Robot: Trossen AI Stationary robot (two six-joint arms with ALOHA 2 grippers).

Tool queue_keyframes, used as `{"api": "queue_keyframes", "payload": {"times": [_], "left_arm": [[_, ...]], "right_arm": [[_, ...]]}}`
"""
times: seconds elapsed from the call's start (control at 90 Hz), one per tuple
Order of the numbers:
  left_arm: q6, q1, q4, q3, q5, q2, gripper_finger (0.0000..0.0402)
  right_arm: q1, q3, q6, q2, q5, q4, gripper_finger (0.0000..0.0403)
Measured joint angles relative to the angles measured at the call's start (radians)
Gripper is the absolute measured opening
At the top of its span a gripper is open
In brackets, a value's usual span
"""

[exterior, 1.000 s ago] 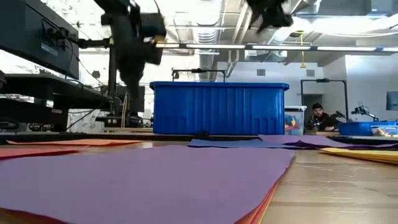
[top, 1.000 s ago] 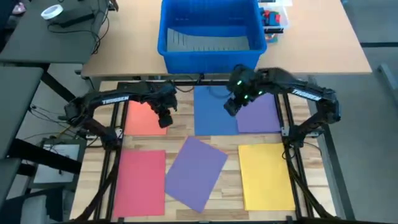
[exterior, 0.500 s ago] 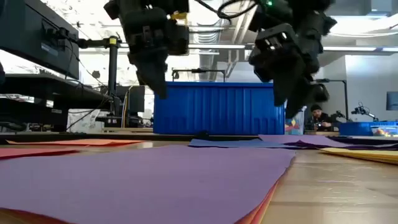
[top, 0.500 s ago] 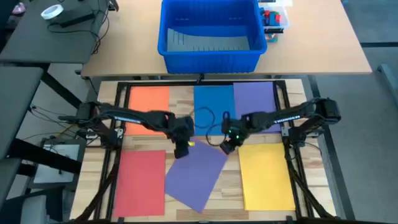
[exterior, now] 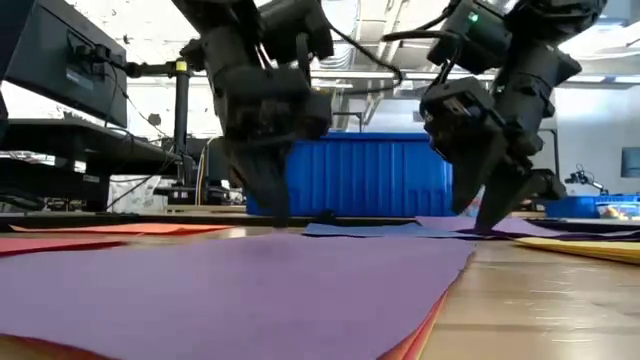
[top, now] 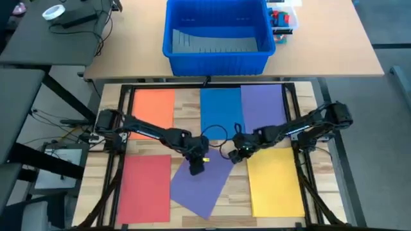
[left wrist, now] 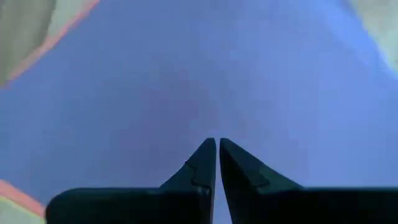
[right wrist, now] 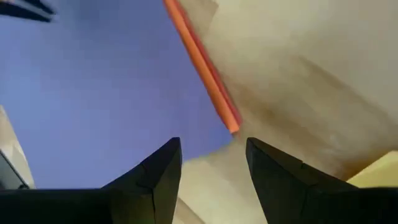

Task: Organize paper
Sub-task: Stack the purple paper on top of the other purple papers

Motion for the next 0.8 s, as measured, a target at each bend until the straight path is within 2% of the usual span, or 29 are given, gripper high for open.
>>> {"api": "queue_keyframes", "payload": {"times": [0.411,0.689,0.8], "left_arm": [[-0.003,-0.003,0.022,0.001,-0.001,0.026,0.0006],[-0.003,-0.003,0.023,0.001,-0.003,0.026,0.0006],[-0.001,-0.003,0.024,0.001,-0.003,0.027,0.0006]], "right_arm": [[0.057,0.008,0.056,0.082,0.013,0.055,0.0171],[0.086,0.006,0.101,0.078,0.001,0.07,0.0171],[0.096,0.006,0.104,0.085,0.001,0.128,0.0171]]}}
